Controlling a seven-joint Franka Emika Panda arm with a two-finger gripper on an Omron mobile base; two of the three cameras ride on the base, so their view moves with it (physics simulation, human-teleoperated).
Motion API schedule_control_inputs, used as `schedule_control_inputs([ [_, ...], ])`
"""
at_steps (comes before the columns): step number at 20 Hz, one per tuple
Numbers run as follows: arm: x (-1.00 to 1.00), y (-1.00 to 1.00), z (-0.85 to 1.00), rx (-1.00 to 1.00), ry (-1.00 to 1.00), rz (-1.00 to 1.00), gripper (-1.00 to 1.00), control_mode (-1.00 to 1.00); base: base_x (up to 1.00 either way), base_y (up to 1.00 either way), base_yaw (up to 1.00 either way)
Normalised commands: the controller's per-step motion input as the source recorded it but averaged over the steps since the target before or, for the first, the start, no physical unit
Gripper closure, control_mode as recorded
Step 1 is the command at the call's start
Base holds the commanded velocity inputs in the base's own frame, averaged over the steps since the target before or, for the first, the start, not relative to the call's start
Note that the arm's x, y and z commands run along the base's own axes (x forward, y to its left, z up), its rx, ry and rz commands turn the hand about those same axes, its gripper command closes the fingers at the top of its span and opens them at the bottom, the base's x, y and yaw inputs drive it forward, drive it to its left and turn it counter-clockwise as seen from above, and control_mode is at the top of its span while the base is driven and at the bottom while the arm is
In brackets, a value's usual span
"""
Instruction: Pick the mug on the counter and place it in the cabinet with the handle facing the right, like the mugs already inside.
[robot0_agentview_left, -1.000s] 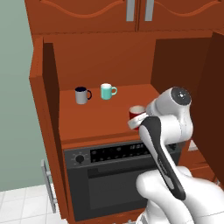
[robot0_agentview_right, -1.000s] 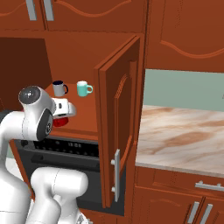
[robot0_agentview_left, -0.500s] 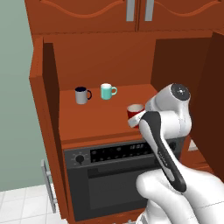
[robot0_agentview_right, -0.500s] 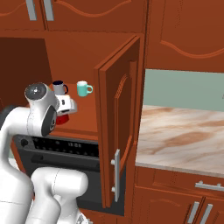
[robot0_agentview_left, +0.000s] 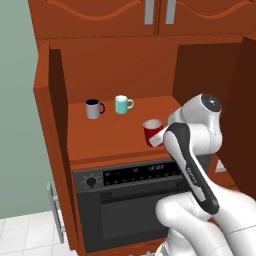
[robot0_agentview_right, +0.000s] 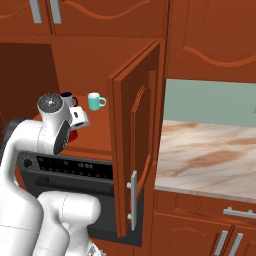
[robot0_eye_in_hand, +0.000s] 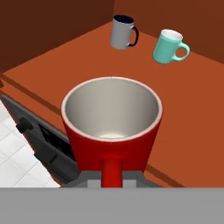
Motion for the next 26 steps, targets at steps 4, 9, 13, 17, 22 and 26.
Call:
schedule_control_inputs([
  [4, 0.01, 0.0, 0.0, -0.09, 0.0, 0.11, 1.0, -1.0, 0.0, 0.0, 0.0],
  [9, 0.12, 0.0, -0.06, -0.1, 0.0, 0.1, 1.0, -1.0, 0.0, 0.0, 0.0],
  [13, 0.19, 0.0, -0.07, -0.11, 0.0, 0.07, 1.0, -1.0, 0.0, 0.0, 0.0],
  [17, 0.24, 0.0, -0.05, -0.07, 0.0, 0.02, 1.0, -1.0, 0.0, 0.0, 0.0],
  [22, 0.3, 0.01, 0.0, -0.04, 0.0, 0.0, 1.0, -1.0, 0.0, 0.0, 0.0],
  [26, 0.32, 0.02, -0.03, -0.02, 0.0, 0.0, 1.0, -1.0, 0.0, 0.0, 0.0],
])
